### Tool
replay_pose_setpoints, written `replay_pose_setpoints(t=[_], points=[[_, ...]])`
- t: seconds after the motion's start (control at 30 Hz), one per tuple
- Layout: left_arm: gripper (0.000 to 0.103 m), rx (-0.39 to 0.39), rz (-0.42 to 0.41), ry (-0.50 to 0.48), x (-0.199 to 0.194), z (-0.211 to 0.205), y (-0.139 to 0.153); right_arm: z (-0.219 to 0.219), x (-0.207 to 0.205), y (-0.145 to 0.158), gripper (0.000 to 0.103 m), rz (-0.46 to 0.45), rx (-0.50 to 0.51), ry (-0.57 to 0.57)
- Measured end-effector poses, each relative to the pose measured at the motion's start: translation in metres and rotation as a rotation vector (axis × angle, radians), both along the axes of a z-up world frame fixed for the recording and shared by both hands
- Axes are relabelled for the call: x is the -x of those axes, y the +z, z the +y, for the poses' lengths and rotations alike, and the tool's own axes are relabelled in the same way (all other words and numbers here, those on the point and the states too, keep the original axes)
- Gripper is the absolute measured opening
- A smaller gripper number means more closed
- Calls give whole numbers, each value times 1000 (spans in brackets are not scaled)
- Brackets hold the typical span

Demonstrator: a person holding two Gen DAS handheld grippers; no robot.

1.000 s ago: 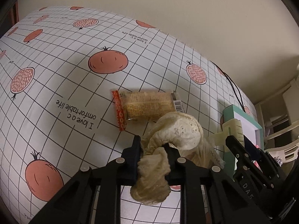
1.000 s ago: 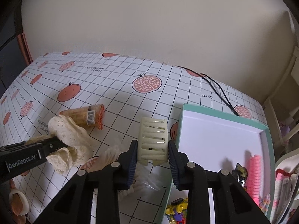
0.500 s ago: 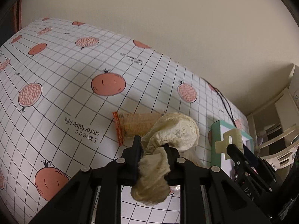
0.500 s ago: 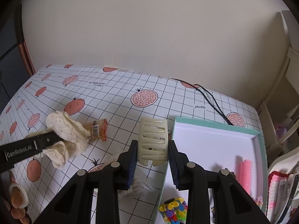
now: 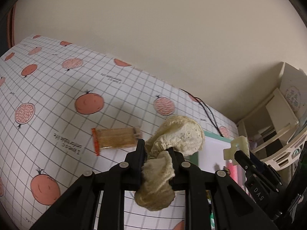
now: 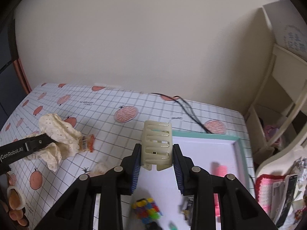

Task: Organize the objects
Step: 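Carry the lace cloth with the left tool while the right tool carries the clip over the box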

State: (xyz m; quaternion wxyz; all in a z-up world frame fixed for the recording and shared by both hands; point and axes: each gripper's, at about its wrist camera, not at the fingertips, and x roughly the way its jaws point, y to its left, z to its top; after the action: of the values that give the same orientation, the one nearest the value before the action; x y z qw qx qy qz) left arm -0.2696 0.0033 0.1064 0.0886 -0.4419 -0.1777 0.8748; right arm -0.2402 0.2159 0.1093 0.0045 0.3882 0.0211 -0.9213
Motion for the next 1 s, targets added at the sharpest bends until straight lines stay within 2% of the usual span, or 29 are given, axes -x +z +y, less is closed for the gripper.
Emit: replay_pose_setpoints(t=[0.47,0.7,1.0], points=[[21,11,61,-105,-8,61,10,79,-12,15,34,9,2,-113],[21,5,82,-162,-8,87,7,113,-15,2,34,-6,8,-163],[21,16,90,-235,-10,124,-6,139,-15,-29,34,-53,26,-211]])
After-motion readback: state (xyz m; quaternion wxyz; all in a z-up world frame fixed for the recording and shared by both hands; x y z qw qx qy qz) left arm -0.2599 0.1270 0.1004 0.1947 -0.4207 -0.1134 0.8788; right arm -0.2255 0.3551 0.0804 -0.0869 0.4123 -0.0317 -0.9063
